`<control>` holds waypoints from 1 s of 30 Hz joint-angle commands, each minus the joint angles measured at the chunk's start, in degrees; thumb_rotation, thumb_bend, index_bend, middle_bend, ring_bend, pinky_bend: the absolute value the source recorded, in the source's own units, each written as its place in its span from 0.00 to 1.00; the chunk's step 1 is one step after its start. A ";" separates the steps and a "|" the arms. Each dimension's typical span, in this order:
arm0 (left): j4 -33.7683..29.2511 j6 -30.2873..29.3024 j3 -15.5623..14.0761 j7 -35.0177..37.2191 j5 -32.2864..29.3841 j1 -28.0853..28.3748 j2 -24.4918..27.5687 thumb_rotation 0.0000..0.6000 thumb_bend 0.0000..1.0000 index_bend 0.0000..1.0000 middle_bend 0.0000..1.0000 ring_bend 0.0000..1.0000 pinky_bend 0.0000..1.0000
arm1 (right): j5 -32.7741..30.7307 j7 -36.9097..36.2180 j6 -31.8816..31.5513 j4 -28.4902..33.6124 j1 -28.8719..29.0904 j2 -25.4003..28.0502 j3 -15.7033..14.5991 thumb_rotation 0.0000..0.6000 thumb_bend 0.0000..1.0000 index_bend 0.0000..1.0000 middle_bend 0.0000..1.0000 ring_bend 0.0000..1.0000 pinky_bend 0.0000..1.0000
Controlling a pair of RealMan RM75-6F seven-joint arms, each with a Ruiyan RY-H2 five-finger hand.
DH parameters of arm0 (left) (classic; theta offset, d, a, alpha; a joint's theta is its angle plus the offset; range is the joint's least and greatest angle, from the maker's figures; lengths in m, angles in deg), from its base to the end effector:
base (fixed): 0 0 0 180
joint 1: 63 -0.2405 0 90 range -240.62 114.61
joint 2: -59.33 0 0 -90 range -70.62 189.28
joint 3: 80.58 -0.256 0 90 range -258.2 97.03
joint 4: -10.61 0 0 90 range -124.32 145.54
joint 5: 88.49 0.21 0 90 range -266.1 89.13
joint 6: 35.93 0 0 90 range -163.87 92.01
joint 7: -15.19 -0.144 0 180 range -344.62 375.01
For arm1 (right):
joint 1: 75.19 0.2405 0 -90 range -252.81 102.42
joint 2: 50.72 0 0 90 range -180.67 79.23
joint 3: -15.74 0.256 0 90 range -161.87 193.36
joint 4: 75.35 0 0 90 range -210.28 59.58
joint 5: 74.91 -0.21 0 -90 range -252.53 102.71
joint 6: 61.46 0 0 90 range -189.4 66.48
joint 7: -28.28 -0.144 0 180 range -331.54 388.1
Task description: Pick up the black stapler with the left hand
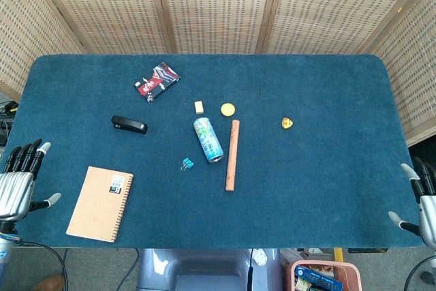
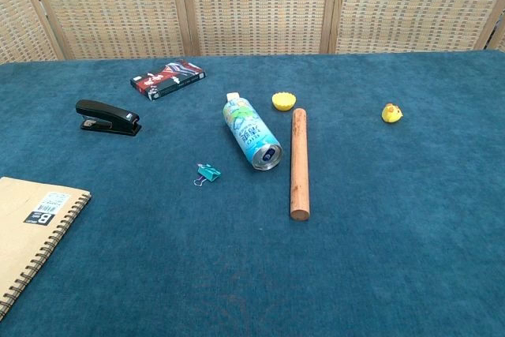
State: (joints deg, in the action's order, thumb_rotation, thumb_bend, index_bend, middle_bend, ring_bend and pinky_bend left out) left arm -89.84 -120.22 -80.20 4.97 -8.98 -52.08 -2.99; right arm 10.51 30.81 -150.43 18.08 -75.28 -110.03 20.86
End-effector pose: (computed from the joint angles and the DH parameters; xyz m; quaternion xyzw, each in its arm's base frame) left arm -0.2849 0.2000 0.1537 -0.6119 -0.3786 -0.3592 0.5943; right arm -0.3210 -0.1614 0.1992 0.5742 -0.3490 0.3620 0.6462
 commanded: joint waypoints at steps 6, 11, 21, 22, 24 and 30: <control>-0.22 2.35 1.49 -1.80 -1.53 0.94 -0.28 1.00 0.00 0.00 0.00 0.00 0.00 | -0.16 -1.43 -0.79 -1.07 -0.07 -0.37 0.37 1.00 0.00 0.00 0.00 0.00 0.00; 4.47 13.99 5.75 -1.53 -4.40 9.19 -0.54 1.00 0.00 0.00 0.00 0.00 0.00 | -1.04 -2.11 -0.25 -1.28 0.24 -0.39 0.81 1.00 0.00 0.00 0.00 0.00 0.00; 35.31 39.31 10.39 6.70 -3.63 29.94 -14.76 1.00 0.00 0.00 0.00 0.00 0.00 | -2.63 -0.93 0.63 -1.15 0.71 -0.59 1.30 1.00 0.00 0.00 0.00 0.00 0.00; 38.36 40.67 10.17 7.49 -3.21 31.19 -16.67 1.00 0.00 0.00 0.00 0.00 0.00 | -2.87 -0.69 0.80 -1.22 0.76 -0.67 1.33 1.00 0.00 0.00 0.00 0.00 0.00; 42.64 42.33 9.91 8.74 -2.71 32.83 -19.33 1.00 0.00 0.00 0.00 0.00 0.00 | -3.18 -0.32 1.05 -1.26 0.88 -0.84 1.38 1.00 0.00 0.00 0.00 0.00 0.00; 54.35 45.68 8.48 12.09 -0.79 36.89 -27.09 1.00 0.05 0.14 0.07 0.08 0.13 | -4.50 0.68 2.20 -1.46 1.25 -1.24 1.50 1.00 0.00 0.00 0.00 0.00 0.00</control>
State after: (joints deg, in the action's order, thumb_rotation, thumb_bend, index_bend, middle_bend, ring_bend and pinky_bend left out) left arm -40.90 -77.68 -71.22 14.04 -11.25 -18.64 -25.32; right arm 6.07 31.43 -148.30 16.63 -74.09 -111.23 22.34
